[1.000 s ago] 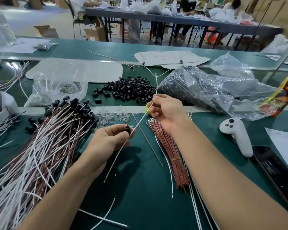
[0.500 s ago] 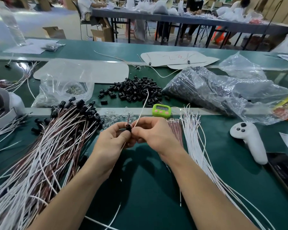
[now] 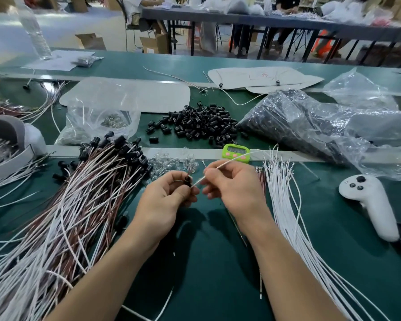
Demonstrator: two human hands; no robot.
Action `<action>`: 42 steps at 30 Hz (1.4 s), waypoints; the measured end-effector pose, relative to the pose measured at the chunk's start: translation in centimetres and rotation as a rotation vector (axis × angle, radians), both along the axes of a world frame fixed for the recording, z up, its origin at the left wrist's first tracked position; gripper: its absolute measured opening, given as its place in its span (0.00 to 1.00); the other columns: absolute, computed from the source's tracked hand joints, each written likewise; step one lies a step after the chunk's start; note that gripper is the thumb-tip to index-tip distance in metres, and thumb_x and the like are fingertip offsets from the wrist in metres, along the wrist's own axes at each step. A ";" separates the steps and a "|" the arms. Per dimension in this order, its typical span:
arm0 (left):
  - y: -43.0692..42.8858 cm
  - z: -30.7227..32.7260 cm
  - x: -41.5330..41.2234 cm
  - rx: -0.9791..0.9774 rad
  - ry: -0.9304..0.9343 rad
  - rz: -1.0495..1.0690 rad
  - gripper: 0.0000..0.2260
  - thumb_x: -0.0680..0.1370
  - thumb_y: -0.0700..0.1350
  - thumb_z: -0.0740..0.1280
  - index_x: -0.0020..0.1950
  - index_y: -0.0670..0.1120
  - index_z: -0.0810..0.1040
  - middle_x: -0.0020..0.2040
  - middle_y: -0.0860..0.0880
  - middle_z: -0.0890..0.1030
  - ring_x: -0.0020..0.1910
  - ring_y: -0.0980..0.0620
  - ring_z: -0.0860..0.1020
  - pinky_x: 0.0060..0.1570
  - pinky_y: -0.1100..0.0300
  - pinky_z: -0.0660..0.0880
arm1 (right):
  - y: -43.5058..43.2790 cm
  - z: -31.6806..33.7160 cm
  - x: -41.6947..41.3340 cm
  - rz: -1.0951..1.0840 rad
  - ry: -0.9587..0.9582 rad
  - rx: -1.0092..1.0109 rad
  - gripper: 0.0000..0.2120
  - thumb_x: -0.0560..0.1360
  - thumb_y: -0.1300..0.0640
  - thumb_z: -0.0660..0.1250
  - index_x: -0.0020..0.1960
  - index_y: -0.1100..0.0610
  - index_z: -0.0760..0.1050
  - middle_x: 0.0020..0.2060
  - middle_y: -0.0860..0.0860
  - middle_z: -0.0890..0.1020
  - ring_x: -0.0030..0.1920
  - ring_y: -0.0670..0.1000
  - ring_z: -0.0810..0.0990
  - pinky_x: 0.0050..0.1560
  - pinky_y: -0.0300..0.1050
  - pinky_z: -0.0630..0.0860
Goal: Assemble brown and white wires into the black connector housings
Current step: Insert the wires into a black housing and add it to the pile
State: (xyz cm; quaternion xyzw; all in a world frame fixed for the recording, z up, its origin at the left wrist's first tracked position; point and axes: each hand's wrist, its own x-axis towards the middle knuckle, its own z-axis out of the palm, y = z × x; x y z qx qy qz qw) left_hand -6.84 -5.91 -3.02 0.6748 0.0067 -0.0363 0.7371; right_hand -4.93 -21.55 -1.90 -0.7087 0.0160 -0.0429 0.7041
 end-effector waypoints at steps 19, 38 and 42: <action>0.6 0.0 -0.1 0.327 -0.138 0.048 0.18 0.77 0.35 0.73 0.47 0.61 0.84 0.40 0.52 0.87 0.36 0.55 0.83 0.41 0.68 0.77 | -1.0 1.2 -1.4 -0.129 -0.298 -0.087 0.10 0.84 0.63 0.64 0.46 0.52 0.77 0.36 0.55 0.86 0.35 0.54 0.86 0.37 0.48 0.84; 0.0 0.3 -0.4 0.237 -0.114 0.061 0.18 0.74 0.35 0.76 0.42 0.61 0.87 0.40 0.52 0.88 0.42 0.54 0.86 0.48 0.62 0.80 | -0.8 0.2 -1.1 -0.032 0.026 0.048 0.10 0.76 0.61 0.75 0.35 0.55 0.85 0.33 0.54 0.86 0.35 0.51 0.84 0.37 0.39 0.78; -0.1 0.6 -0.5 0.187 -0.098 0.055 0.14 0.75 0.32 0.74 0.41 0.53 0.86 0.37 0.48 0.87 0.35 0.56 0.83 0.39 0.70 0.76 | -0.9 0.3 -1.2 0.066 0.052 0.030 0.09 0.77 0.62 0.74 0.38 0.59 0.86 0.38 0.57 0.87 0.36 0.51 0.84 0.37 0.40 0.78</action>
